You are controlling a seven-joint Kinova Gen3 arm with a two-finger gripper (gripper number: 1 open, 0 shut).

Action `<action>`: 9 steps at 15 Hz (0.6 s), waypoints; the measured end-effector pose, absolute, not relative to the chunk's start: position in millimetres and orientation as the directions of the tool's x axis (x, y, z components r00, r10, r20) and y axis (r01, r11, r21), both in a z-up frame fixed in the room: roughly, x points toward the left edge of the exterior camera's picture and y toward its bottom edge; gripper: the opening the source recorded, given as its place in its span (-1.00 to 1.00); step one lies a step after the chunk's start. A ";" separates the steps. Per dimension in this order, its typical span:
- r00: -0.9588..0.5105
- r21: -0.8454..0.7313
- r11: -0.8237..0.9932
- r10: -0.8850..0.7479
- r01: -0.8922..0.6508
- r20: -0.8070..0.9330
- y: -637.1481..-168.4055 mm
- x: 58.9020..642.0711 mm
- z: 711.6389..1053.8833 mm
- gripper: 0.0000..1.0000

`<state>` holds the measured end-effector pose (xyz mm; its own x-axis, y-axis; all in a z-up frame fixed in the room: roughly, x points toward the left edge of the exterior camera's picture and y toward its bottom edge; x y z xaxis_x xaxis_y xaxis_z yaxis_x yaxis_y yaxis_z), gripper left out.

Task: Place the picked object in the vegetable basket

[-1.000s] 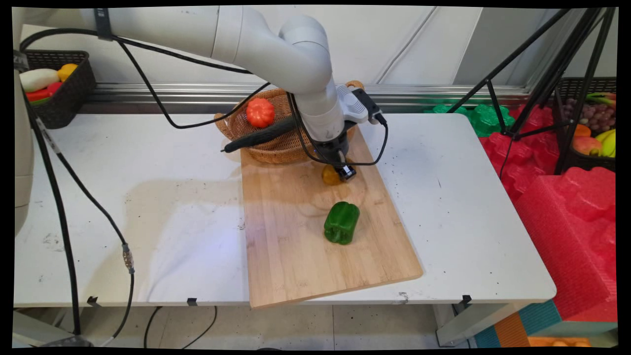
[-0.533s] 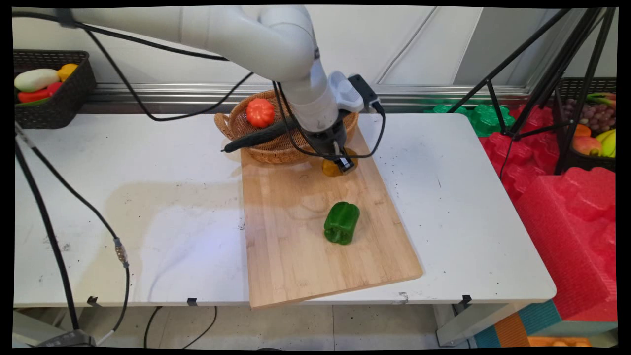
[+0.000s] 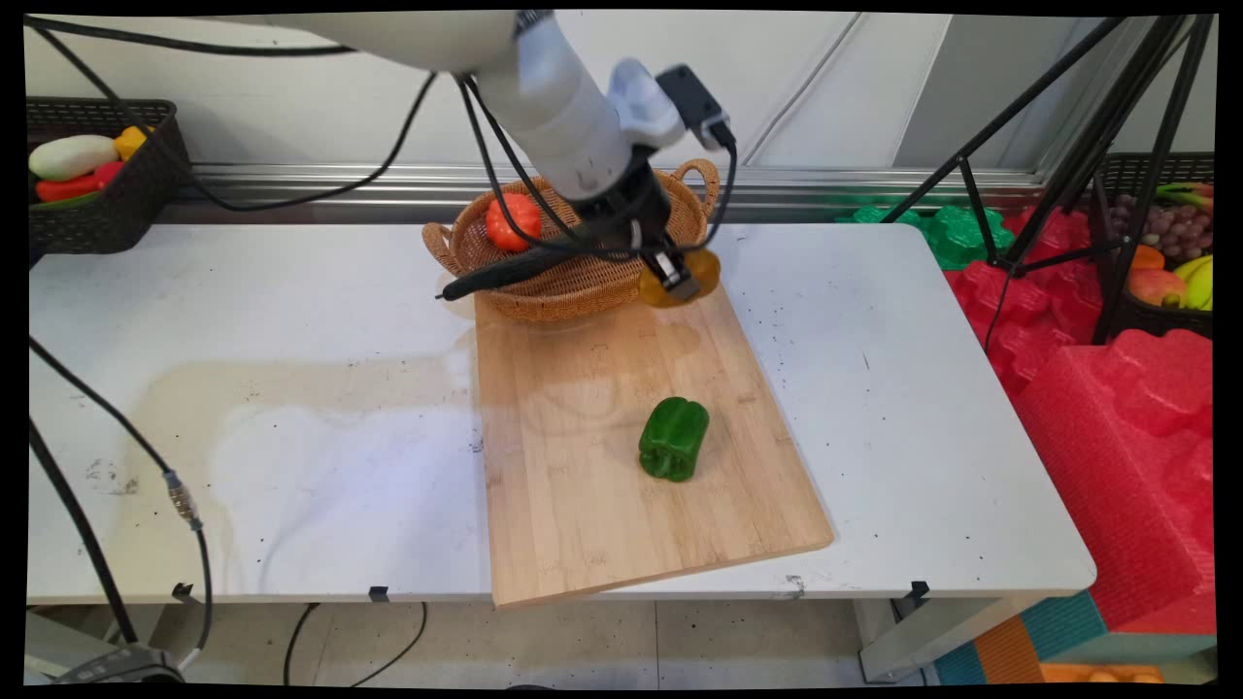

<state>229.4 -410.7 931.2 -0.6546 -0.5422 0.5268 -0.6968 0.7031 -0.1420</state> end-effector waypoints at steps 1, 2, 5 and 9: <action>-0.647 -0.140 0.703 -0.532 -0.697 0.547 -409.3 233.5 941.2 -1.00; -0.636 -0.141 0.699 -0.523 -0.701 0.567 -409.5 237.0 951.1 -1.00; -0.591 -0.153 0.662 -0.510 -0.733 0.625 -417.3 246.7 976.9 -1.00; -0.515 -0.172 0.571 -0.518 -0.803 0.683 -444.1 258.2 993.6 -1.00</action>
